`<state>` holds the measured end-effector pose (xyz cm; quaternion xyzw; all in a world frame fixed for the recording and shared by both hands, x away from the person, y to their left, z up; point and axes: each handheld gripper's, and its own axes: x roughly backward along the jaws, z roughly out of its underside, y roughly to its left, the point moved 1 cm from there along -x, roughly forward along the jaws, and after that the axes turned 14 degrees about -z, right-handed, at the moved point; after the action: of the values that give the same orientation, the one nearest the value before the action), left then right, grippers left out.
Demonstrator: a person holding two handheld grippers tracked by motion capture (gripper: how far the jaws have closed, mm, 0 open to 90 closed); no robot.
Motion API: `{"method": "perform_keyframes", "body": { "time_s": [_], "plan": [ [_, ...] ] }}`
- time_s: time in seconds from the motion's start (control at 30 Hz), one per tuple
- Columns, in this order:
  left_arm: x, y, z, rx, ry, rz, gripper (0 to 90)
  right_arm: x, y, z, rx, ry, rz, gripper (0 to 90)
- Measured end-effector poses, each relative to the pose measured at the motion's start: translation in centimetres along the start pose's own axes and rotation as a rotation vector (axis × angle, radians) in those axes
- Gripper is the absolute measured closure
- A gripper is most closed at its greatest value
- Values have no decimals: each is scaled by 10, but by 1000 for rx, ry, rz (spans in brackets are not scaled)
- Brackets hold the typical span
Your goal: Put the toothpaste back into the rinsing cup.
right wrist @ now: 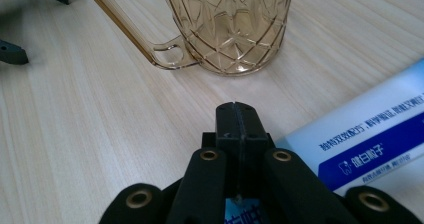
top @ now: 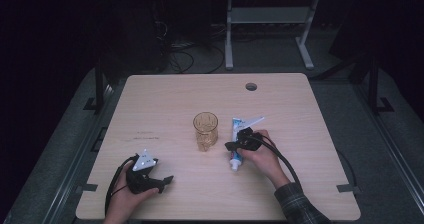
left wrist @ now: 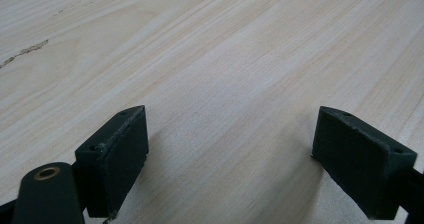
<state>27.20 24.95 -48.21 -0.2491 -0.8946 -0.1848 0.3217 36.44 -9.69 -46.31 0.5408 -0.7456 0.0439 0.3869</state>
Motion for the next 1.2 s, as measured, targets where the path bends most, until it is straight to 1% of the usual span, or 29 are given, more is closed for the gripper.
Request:
{"method": "perform_keyframes", "body": {
  "time_s": [0.13,0.3,0.33,0.37,0.63,1.07,1.2],
  "plan": [
    [0,0,0,0,0,0,141,4,0,5,-4,-7,3,899],
    [0,0,0,0,0,0,141,8,0,12,1,4,15,899],
    [0,0,0,0,0,0,141,9,0,13,-7,4,19,899],
    [0,0,0,0,0,0,141,11,0,14,-2,5,22,899],
    [0,0,0,0,0,0,141,21,0,23,-13,-1,35,900],
    [0,0,0,0,1,0,141,41,-2,38,-27,3,75,899],
    [0,0,0,0,1,0,142,43,-2,41,-31,3,79,899]
  ]
}}
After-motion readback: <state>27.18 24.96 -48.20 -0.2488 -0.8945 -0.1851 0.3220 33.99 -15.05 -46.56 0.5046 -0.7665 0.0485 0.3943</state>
